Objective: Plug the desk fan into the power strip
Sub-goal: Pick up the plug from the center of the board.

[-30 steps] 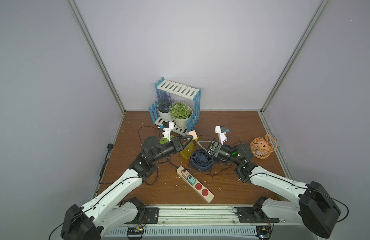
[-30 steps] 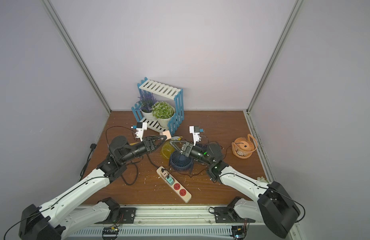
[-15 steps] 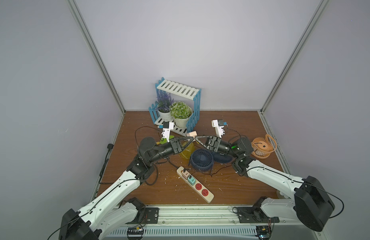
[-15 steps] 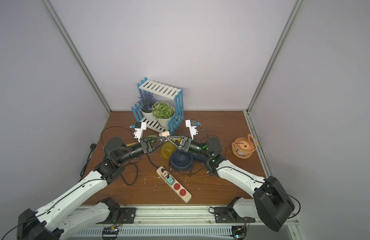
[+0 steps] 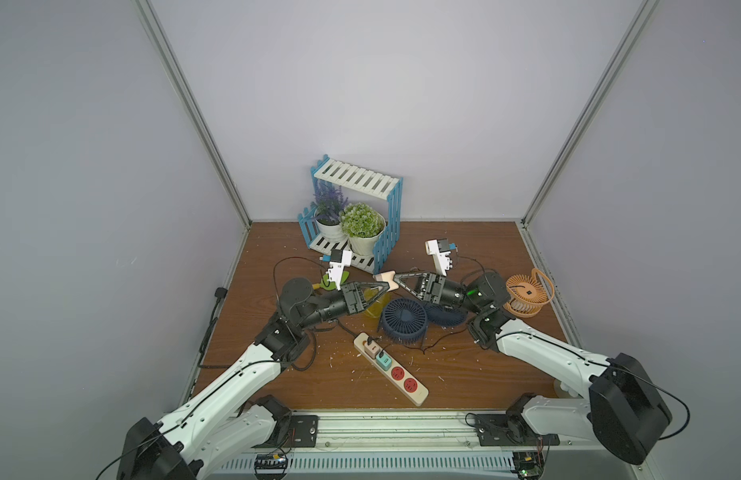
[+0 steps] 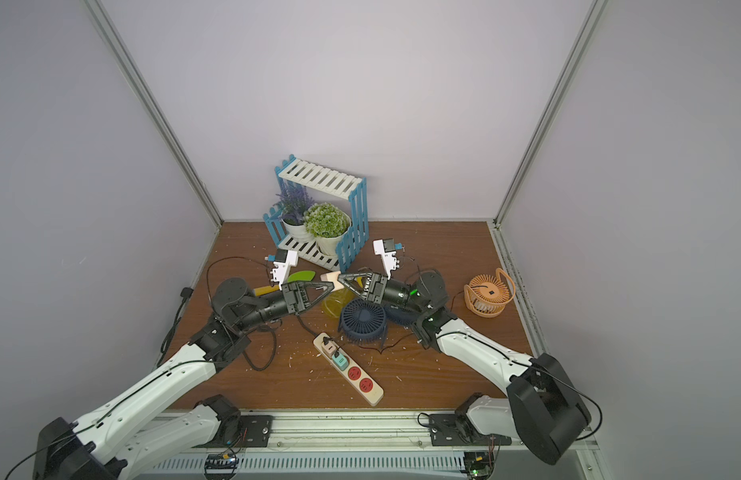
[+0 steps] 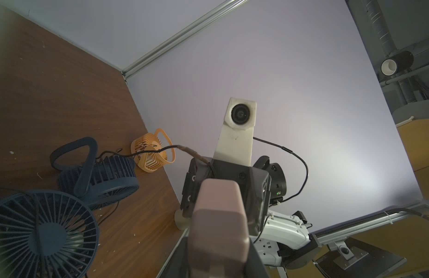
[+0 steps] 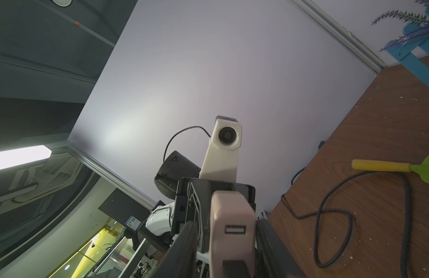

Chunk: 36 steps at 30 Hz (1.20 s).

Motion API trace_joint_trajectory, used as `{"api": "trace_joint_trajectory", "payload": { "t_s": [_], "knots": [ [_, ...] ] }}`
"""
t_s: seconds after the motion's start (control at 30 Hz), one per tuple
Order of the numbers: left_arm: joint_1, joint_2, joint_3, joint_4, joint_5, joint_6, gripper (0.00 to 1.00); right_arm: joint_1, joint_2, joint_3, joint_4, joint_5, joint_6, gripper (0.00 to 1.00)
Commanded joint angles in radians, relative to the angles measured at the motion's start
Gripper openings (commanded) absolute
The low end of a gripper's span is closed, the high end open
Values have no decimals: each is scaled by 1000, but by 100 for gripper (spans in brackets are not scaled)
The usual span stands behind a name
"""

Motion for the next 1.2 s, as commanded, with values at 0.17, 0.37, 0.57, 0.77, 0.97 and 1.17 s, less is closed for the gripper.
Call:
{"api": "trace_joint_trajectory", "payload": {
  "t_s": [0.17, 0.37, 0.57, 0.77, 0.97, 1.17],
  "knots": [
    [-11, 10, 19, 21, 42, 13, 13, -8, -3, -5, 39, -68, 15, 49],
    [-11, 35, 52, 30, 71, 31, 13, -7, -14, -5, -2, -78, -15, 44],
    [-12, 43, 52, 29, 79, 29, 14, -6, -12, 22, -24, -120, -20, 31],
    [-12, 29, 11, 26, 73, 45, 43, -9, -46, -2, -103, -133, -74, 10],
    [-12, -76, -77, -281, -71, 146, 88, -9, -216, 25, -814, -22, -526, 0],
    [-11, -183, -106, -702, -193, 258, 96, 73, -359, 89, -1369, 234, -835, 0]
  ]
}}
